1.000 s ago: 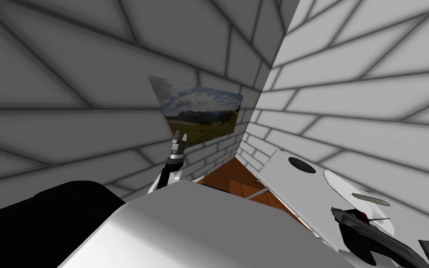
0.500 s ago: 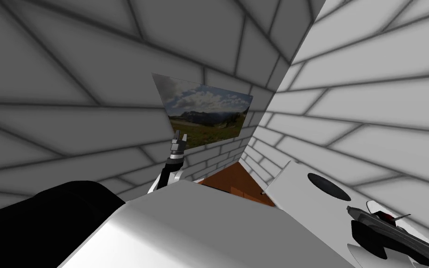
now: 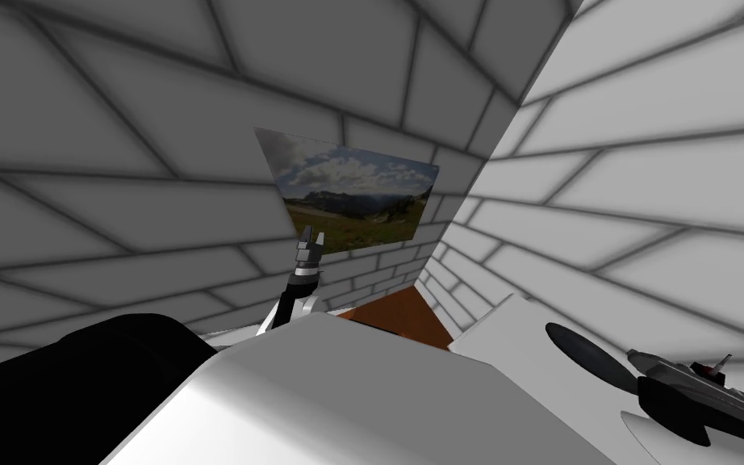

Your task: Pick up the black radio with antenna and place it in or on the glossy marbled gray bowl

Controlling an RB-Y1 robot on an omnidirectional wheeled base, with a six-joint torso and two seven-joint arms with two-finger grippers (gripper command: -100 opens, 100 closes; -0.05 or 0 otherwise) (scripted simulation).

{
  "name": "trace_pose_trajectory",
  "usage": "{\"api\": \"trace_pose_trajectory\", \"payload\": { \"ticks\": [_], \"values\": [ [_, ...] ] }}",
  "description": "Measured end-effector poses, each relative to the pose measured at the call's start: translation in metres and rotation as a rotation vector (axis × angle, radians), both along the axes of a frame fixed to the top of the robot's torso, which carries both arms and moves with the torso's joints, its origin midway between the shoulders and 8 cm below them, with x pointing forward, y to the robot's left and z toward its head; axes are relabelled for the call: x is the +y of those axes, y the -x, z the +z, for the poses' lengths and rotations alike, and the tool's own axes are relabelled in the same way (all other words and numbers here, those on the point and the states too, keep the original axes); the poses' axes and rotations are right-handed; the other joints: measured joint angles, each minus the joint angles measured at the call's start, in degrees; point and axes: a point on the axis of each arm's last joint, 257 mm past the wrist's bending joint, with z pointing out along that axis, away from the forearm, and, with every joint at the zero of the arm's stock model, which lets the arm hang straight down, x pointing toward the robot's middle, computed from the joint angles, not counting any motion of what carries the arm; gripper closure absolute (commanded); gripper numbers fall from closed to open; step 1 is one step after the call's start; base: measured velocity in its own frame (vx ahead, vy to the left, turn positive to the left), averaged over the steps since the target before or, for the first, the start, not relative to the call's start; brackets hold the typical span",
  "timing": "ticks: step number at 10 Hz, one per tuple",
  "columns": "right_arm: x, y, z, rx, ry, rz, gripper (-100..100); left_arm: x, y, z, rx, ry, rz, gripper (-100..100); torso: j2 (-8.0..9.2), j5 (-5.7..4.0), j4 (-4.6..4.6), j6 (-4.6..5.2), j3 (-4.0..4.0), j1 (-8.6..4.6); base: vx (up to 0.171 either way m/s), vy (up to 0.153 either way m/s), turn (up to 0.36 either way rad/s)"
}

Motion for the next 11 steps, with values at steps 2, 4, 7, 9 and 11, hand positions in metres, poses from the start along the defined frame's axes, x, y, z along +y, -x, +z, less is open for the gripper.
{"api": "trace_pose_trajectory", "payload": {
  "ticks": [2, 4, 7, 9, 11],
  "values": [
    [-0.005, -0.005, 0.014, -0.032, 0.008, 0.001, -100, 0.000, 0.000, 0.000, 0.000, 0.000, 0.000, 0, 0.17, -0.02, 0.02, 0.13, 0.09, 0.51, 0.018, -0.052, 0.023],
    [-0.005, -0.005, 0.014, -0.032, 0.008, 0.002, -100, 0.000, 0.000, 0.000, 0.000, 0.000, 0.000, 0, 0.34, 0.08, 0.06, 0.15, 0.19, 0.88, 0.002, -0.004, 0.001],
    [-0.005, -0.005, 0.014, -0.032, 0.008, 0.002, 0, 0.000, 0.000, 0.000, 0.000, 0.000, 0.000, 0, 0.38, 0.10, 0.07, 0.15, 0.22, 0.94, 0.000, 0.000, 0.000],
    [-0.006, -0.006, 0.022, -0.038, 0.012, -0.001, -100, 0.000, 0.000, 0.000, 0.000, 0.000, 0.000, 0, 0.46, 0.12, 0.09, 0.14, 0.26, 0.97, -0.030, 0.013, 0.021],
    [-0.011, -0.003, 0.035, -0.043, 0.016, -0.009, -100, 0.000, 0.000, 0.000, 0.000, 0.001, 0.000, 0, 0.51, 0.13, 0.10, 0.16, 0.29, 1.02, -0.033, 0.017, 0.013]
  ]
}}
